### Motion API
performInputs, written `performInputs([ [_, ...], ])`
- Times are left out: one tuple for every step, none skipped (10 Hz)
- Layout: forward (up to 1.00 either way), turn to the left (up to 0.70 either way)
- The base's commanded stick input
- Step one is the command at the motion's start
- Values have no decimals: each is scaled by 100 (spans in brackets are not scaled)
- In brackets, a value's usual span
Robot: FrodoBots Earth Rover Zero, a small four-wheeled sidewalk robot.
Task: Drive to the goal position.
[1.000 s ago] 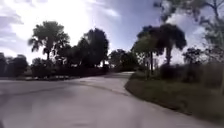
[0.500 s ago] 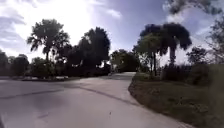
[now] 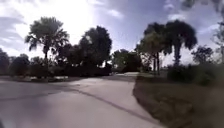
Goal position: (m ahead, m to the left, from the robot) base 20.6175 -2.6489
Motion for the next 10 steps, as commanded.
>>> performInputs([
  [100,0],
  [100,0],
  [100,0],
  [100,0],
  [100,0],
  [100,0],
  [100,0],
  [100,0],
  [100,0],
  [100,0],
])
